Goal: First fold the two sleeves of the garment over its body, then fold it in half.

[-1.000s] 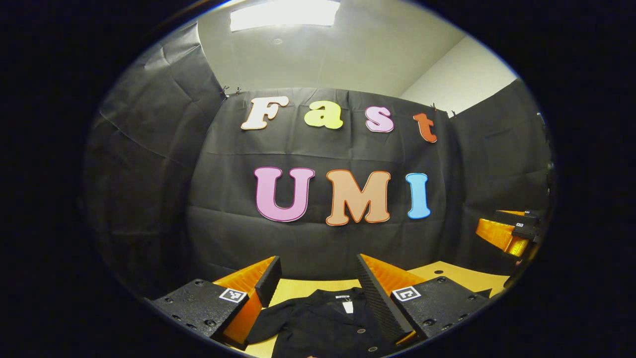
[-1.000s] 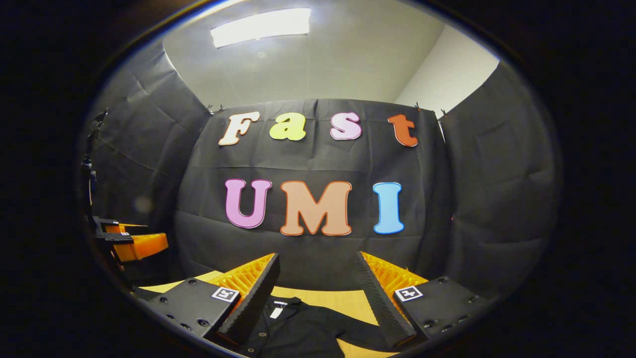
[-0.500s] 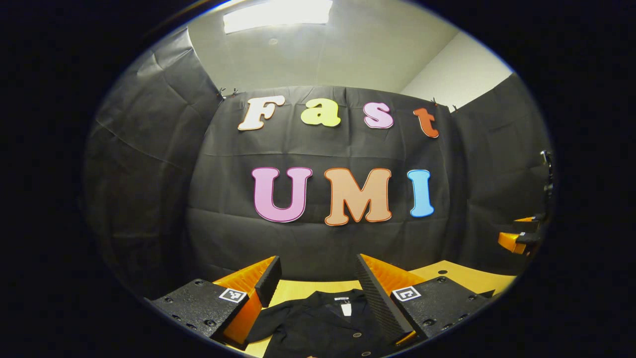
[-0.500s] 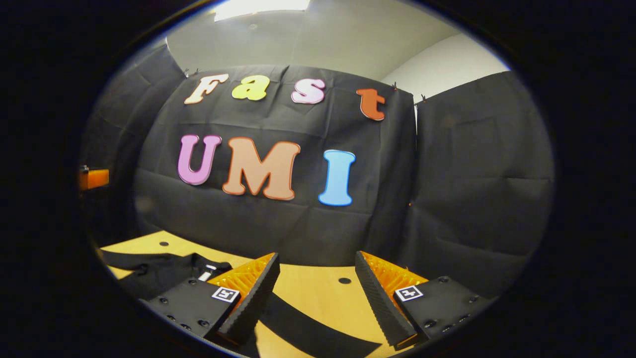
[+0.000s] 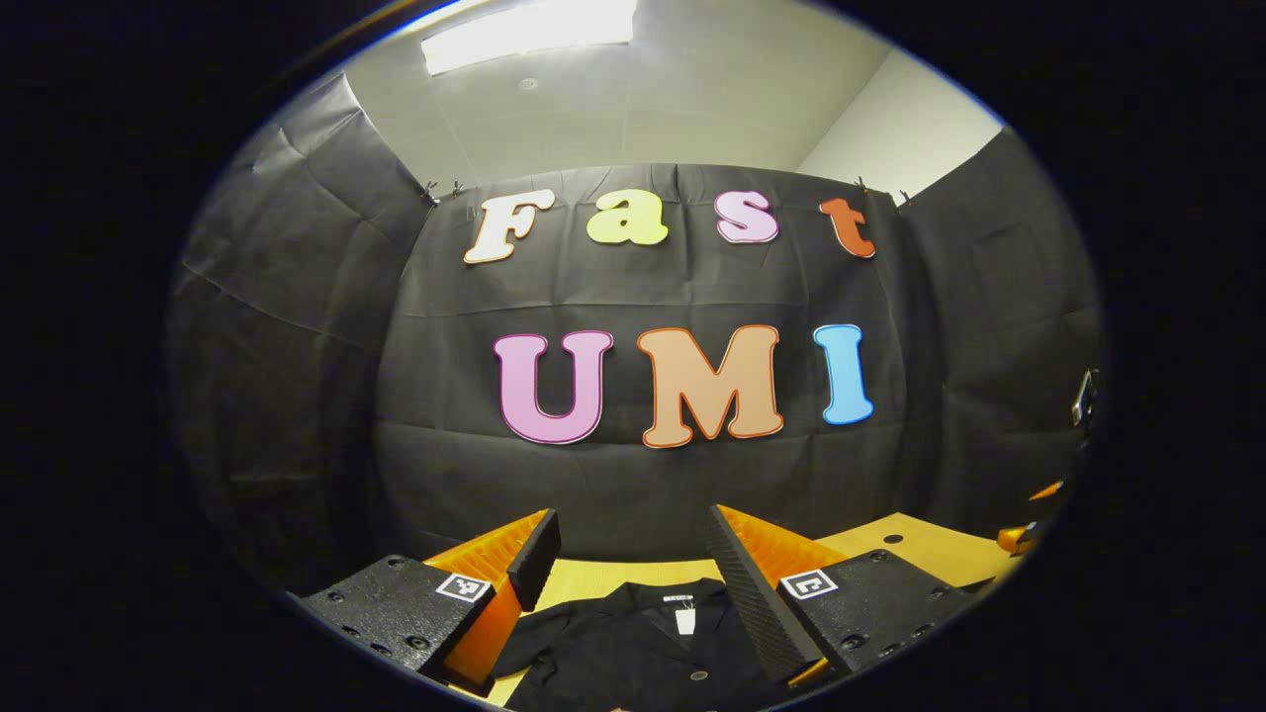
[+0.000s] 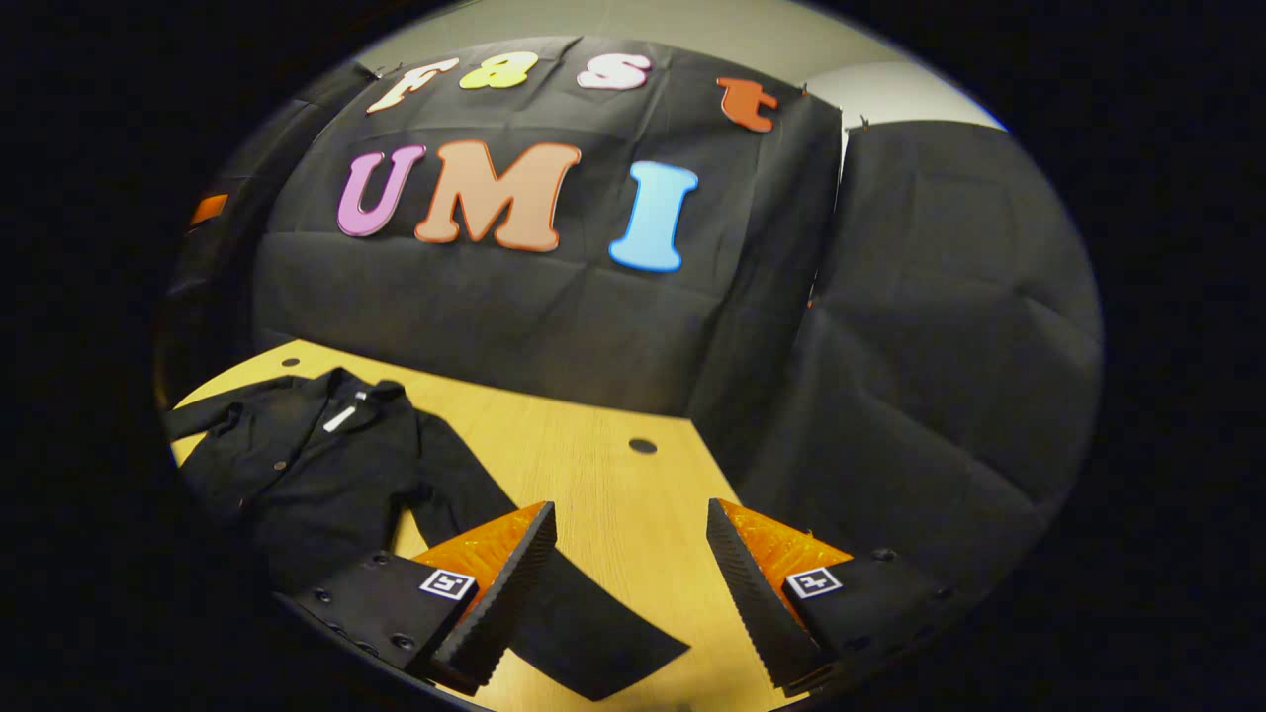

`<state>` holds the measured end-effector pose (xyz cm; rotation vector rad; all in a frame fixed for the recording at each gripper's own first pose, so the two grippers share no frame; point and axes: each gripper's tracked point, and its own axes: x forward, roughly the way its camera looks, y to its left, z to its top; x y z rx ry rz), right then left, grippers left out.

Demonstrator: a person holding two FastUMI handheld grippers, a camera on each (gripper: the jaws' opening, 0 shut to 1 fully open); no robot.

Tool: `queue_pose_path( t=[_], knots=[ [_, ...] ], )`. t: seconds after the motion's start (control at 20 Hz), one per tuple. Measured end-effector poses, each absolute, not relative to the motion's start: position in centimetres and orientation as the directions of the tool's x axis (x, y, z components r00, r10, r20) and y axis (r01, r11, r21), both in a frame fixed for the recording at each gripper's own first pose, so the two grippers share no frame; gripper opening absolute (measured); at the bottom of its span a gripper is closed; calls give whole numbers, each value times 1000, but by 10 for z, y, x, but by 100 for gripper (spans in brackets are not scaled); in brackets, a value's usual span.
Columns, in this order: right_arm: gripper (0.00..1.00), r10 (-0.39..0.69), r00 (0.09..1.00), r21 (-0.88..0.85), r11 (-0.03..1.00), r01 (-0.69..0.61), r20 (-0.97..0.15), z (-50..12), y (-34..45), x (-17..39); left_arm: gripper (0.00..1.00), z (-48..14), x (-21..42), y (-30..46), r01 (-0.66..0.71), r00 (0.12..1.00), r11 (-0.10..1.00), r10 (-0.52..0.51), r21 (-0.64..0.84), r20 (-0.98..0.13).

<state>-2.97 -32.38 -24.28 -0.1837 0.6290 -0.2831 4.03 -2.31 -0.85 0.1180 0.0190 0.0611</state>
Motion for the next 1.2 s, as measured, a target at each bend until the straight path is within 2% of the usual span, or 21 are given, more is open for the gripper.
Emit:
queue_pose_path(
  t=[0.35, 0.5, 0.7, 0.75, 0.8, 0.85, 0.95, 1.0, 1.05, 1.1, 1.15, 1.2],
  knots=[
    [99, -272, 565, -198, 962, 189, -779, -342, -368, -73, 92, -21, 49, -47, -79, 995, 983, 87, 163, -46],
    [99, -243, 511, -178, 969, 173, -825, -365, -378, -87, 91, -23, 54, -59, -79, 995, 980, 90, 182, -51],
    [99, -195, 444, -136, 977, 162, -875, -392, -379, -97, 97, -28, 58, -80, -72, 995, 980, 83, 187, -57],
    [99, -173, 428, -120, 982, 148, -887, -394, -378, -101, 97, -29, 59, -84, -70, 995, 979, 83, 190, -58],
    [99, -155, 436, -98, 984, 151, -886, -397, -377, -100, 93, -30, 61, -88, -68, 995, 979, 82, 192, -61],
    [97, -127, 430, -66, 986, 153, -894, -399, -373, -102, 97, -32, 61, -91, -67, 995, 979, 81, 190, -65],
    [83, -98, 442, -23, 985, 173, -892, -398, -369, -97, 97, -35, 62, -97, -65, 994, 980, 80, 186, -72],
    [75, -77, 440, -10, 988, 153, -895, -400, -364, -100, 93, -34, 63, -98, -68, 994, 981, 82, 182, -74],
    [60, -60, 451, -3, 992, 126, -891, -400, -357, -101, 93, -33, 63, -101, -68, 994, 984, 80, 166, -68],
    [43, -43, 454, 7, 994, 110, -890, -401, -350, -102, 97, -33, 62, -102, -69, 995, 985, 80, 158, -67],
    [27, -56, 457, -4, 994, 114, -888, -399, -346, -102, 93, -31, 61, -101, -74, 994, 984, 85, 160, -65],
    [12, -70, 464, -20, 993, 112, -883, -400, -346, -100, 93, -30, 58, -98, -81, 994, 983, 92, 166, -63]
  ],
)
